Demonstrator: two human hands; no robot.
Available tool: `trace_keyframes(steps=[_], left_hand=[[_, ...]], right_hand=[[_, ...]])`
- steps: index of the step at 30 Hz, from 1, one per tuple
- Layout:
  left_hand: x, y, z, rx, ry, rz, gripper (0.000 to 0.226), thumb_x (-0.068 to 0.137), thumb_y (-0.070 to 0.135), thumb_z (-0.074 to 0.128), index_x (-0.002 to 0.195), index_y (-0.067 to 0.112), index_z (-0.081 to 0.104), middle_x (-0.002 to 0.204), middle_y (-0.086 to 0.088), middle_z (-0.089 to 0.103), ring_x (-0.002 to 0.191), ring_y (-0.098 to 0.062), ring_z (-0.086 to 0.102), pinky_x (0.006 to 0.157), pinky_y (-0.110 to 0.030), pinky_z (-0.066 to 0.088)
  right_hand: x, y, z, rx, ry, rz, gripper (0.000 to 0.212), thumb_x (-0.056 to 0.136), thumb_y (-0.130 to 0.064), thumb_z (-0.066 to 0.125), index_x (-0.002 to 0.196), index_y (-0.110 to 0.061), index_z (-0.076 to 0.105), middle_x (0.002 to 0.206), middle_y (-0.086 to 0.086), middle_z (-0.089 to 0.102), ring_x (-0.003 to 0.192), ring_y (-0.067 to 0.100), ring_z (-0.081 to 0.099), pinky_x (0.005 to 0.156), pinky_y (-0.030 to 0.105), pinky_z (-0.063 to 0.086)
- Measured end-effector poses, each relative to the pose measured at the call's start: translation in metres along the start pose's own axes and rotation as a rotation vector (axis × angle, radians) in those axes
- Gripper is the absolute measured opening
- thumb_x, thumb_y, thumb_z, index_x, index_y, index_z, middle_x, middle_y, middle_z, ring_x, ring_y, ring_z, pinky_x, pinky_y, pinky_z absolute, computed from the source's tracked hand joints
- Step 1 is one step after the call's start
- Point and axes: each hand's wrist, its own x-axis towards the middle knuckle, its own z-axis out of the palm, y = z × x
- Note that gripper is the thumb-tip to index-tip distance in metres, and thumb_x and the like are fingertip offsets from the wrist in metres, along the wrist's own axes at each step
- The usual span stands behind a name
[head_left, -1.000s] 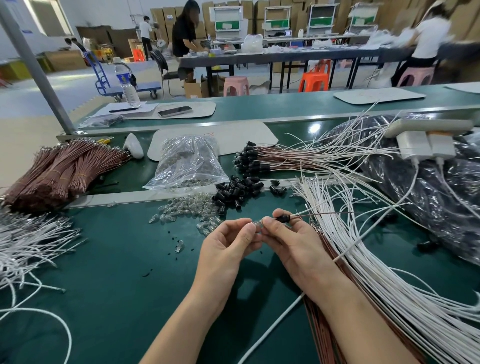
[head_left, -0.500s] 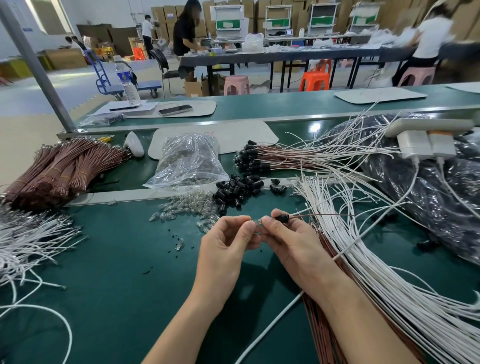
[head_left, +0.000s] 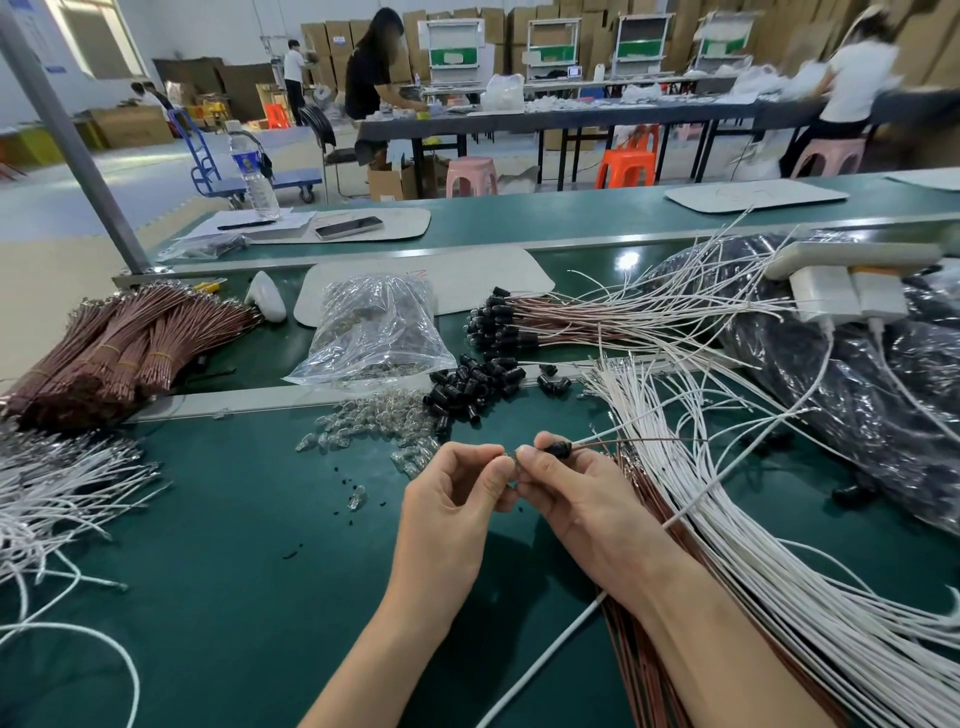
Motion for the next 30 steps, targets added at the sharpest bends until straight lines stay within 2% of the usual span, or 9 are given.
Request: trace_keyframes(steps=[6, 11, 16, 20, 24, 30], left_hand=[[0.001, 0.001, 0.000, 0.008, -0.018, 0.008, 0.008, 0.093, 0.018, 0.070, 0.101, 0.017, 0.070, 0.088, -0.001, 0.075, 0.078, -0.015, 0.071, 0.073, -0.022, 0.056], [0.001, -0.002, -0.005, 0.341, -0.053, 0.178, 0.025, 0.093, 0.019, 0.072, 0.109, 0.036, 0.067, 0.098, 0.019, 0.073, 0.093, -0.005, 0.070, 0.080, -0.013, 0.051], [0.002, -0.003, -0.010, 0.476, -0.048, 0.291, 0.021, 0.093, 0.018, 0.071, 0.106, 0.034, 0.067, 0.099, 0.024, 0.071, 0.093, -0.001, 0.069, 0.080, -0.009, 0.049], [0.002, -0.003, -0.010, 0.555, -0.061, 0.368, 0.014, 0.096, 0.021, 0.067, 0.109, 0.026, 0.068, 0.098, 0.020, 0.070, 0.092, -0.003, 0.068, 0.080, -0.015, 0.051], [0.002, -0.002, -0.010, 0.567, -0.057, 0.383, 0.016, 0.095, 0.016, 0.068, 0.109, 0.023, 0.069, 0.097, 0.019, 0.070, 0.094, -0.004, 0.068, 0.081, -0.017, 0.052], [-0.001, -0.002, -0.009, 0.459, -0.018, 0.282, 0.030, 0.089, 0.009, 0.075, 0.101, 0.036, 0.069, 0.096, 0.025, 0.073, 0.092, 0.003, 0.070, 0.080, -0.008, 0.049]], right_hand=[[0.001, -0.001, 0.002, 0.019, 0.007, -0.010, 0.020, 0.074, -0.005, 0.072, 0.089, -0.011, 0.060, 0.069, 0.005, 0.069, 0.062, 0.012, 0.069, 0.062, 0.019, 0.057], [-0.001, -0.002, 0.002, -0.008, -0.017, 0.001, 0.019, 0.075, -0.007, 0.071, 0.089, -0.012, 0.059, 0.071, 0.005, 0.068, 0.065, 0.012, 0.070, 0.063, 0.019, 0.057], [-0.003, -0.003, 0.002, -0.021, -0.037, 0.045, 0.019, 0.075, -0.006, 0.071, 0.088, -0.013, 0.059, 0.077, 0.007, 0.068, 0.068, 0.013, 0.069, 0.065, 0.020, 0.058], [-0.003, -0.002, 0.002, -0.011, -0.043, 0.063, 0.019, 0.076, -0.008, 0.074, 0.090, -0.014, 0.062, 0.080, 0.009, 0.069, 0.069, 0.014, 0.070, 0.064, 0.022, 0.058], [-0.004, -0.004, 0.001, -0.032, -0.048, 0.073, 0.011, 0.074, -0.009, 0.076, 0.079, -0.018, 0.072, 0.080, 0.009, 0.069, 0.068, 0.015, 0.069, 0.064, 0.023, 0.058], [-0.006, -0.005, 0.001, -0.031, -0.019, 0.077, 0.018, 0.070, -0.008, 0.077, 0.084, -0.015, 0.068, 0.072, 0.005, 0.066, 0.060, 0.011, 0.066, 0.058, 0.020, 0.056]])
